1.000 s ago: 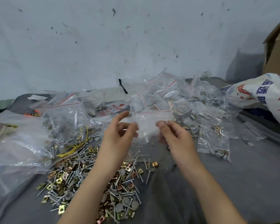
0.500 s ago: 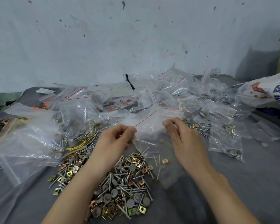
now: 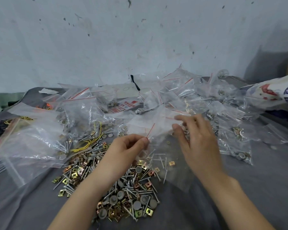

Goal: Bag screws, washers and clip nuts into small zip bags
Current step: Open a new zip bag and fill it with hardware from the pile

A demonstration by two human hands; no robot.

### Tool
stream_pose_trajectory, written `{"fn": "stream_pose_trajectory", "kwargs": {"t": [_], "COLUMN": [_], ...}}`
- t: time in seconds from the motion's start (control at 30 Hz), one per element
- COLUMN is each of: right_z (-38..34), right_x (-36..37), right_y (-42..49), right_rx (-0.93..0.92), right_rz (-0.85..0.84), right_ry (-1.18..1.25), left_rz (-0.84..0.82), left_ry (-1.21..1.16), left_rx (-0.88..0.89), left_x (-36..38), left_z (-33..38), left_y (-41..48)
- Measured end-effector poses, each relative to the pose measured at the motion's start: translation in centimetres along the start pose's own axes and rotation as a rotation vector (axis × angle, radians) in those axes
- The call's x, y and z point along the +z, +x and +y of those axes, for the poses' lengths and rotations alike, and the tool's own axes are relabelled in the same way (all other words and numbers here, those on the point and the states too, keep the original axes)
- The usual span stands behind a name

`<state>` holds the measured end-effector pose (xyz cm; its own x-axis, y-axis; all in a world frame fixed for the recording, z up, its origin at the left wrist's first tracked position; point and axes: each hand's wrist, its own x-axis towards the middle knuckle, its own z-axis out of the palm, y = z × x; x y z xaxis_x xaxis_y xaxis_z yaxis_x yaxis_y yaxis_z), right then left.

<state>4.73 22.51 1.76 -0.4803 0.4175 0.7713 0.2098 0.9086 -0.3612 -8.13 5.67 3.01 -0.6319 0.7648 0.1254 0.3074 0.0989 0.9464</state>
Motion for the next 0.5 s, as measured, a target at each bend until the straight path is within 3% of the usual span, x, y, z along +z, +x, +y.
{"fn": "stream_pose_trajectory", "kwargs": {"t": [0.1,0.17,0.3,0.5], "right_z": [-1.5,-2.3,-3.0,-3.1], "right_x": [0.7,1.3,2.2,3.0], "right_y": [-0.2,-0.5,-0.2,0.1], "right_rx": [0.004,0.031,0.277,0.342], "right_rz": [0.054,-0.075,-0.302,-0.294], "right_ry": [0.054,0.125,0.423,0.496], "left_rz": [0.148,0.210,0.179,0.228], "left_ry": [-0.105,-0.127,-0.149,-0.012], "left_rx": [-0.021,-0.017,0.015,0.073], "left_x": [0.7,1.2,2.2,3.1], "left_z": [-0.2,0.0,0.6,0.8], "left_y": [0.4,0.7,0.9,1.1]}}
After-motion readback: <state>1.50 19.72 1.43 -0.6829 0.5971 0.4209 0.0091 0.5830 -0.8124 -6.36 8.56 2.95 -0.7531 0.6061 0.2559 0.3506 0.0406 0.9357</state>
